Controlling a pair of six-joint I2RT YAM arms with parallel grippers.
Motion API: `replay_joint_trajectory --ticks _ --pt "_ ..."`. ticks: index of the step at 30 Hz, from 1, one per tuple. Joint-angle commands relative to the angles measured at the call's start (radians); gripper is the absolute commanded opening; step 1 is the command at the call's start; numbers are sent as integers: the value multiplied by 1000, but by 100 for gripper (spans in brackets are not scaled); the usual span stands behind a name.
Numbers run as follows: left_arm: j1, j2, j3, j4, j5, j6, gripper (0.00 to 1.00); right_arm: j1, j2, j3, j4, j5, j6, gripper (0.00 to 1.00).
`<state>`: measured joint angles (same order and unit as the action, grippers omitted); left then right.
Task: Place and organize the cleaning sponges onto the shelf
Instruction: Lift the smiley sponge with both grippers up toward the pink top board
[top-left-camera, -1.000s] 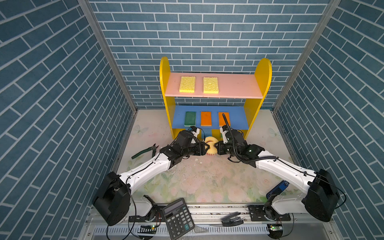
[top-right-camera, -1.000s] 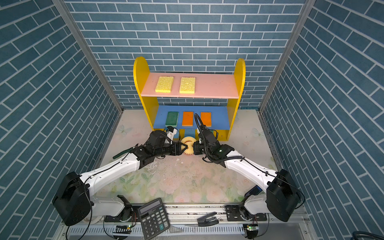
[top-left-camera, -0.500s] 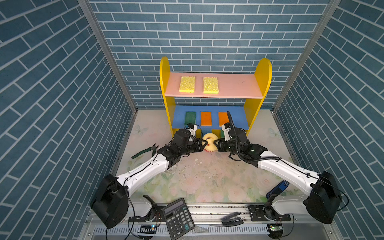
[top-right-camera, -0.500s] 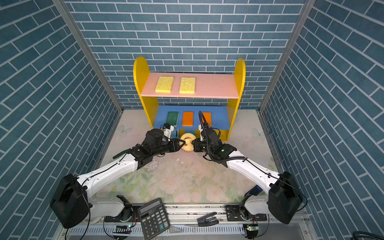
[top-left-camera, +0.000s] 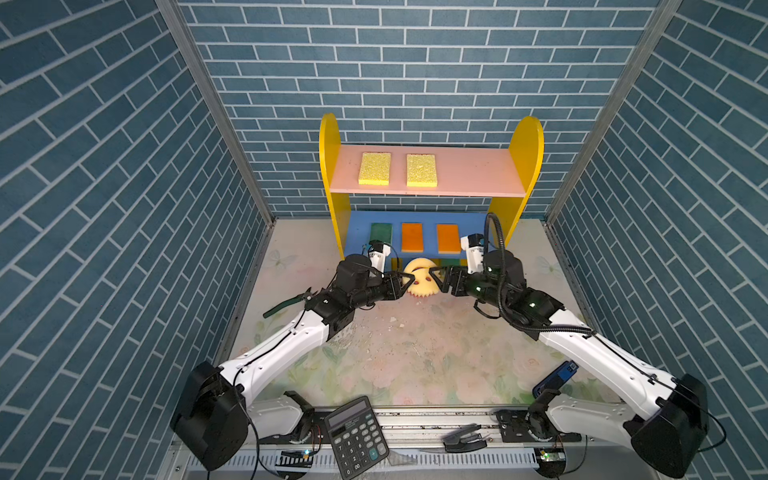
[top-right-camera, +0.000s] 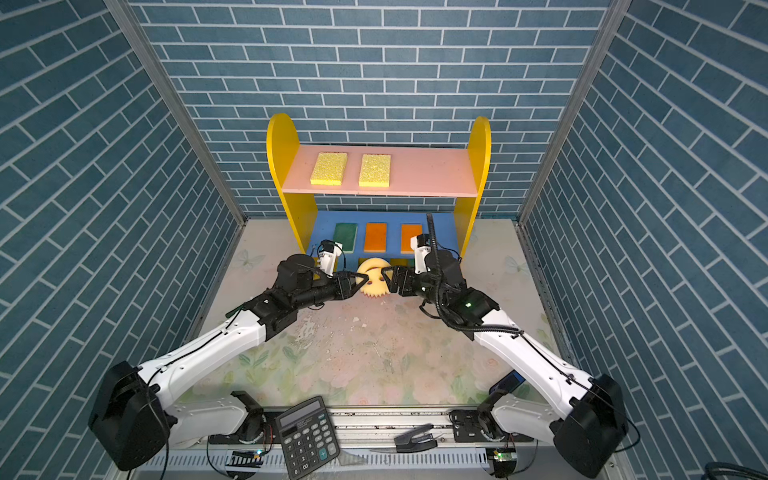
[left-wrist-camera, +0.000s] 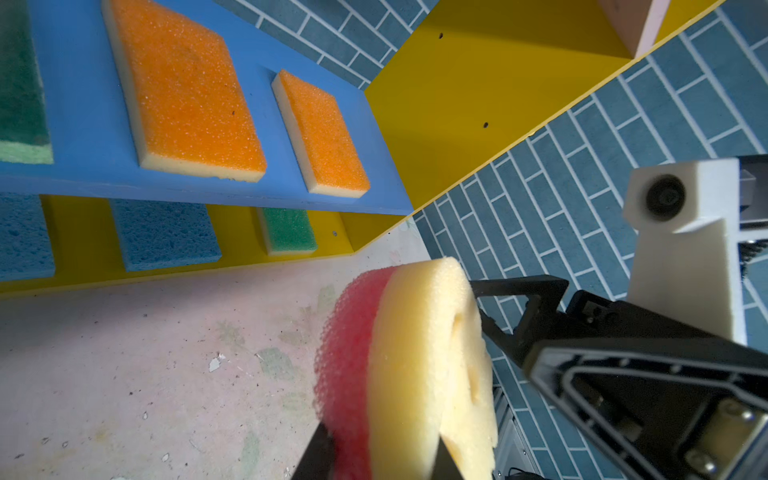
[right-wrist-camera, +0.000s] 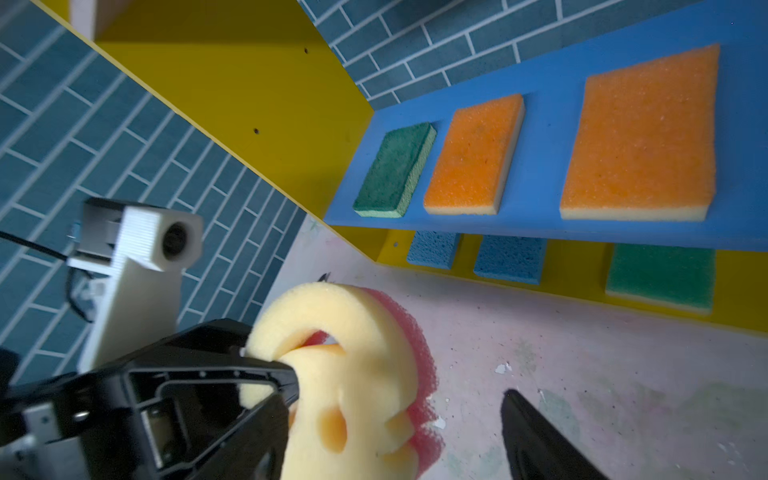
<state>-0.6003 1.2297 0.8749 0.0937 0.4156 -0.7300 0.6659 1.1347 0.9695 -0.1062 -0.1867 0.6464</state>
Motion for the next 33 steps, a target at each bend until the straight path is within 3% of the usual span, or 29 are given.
replay_joint_trajectory --ticks 1,5,10,14,19,21,25,29,33 --pt "22 -32 41 33 43 1 7 -36 2 28 15 -152 6 83" --pt "32 -45 49 38 55 -6 8 -40 36 24 62 -261 61 82" --pt "40 -55 50 64 72 -28 8 -45 70 -23 255 -373 193 76" --pt "44 -59 52 66 74 -29 9 -45 110 -46 407 -449 285 60" --pt "46 -60 53 68 79 -31 10 -46 122 -58 449 -458 304 47" --pt "47 -60 54 72 81 -29 13 -46 129 -58 474 -468 321 36" --pt "45 -48 78 74 96 -24 28 -47 131 -42 474 -463 324 14" --pt "42 -29 171 23 117 18 36 -61 121 8 402 -458 280 11" --pt "8 -8 323 -110 86 134 41 -94 102 92 273 -436 194 5"
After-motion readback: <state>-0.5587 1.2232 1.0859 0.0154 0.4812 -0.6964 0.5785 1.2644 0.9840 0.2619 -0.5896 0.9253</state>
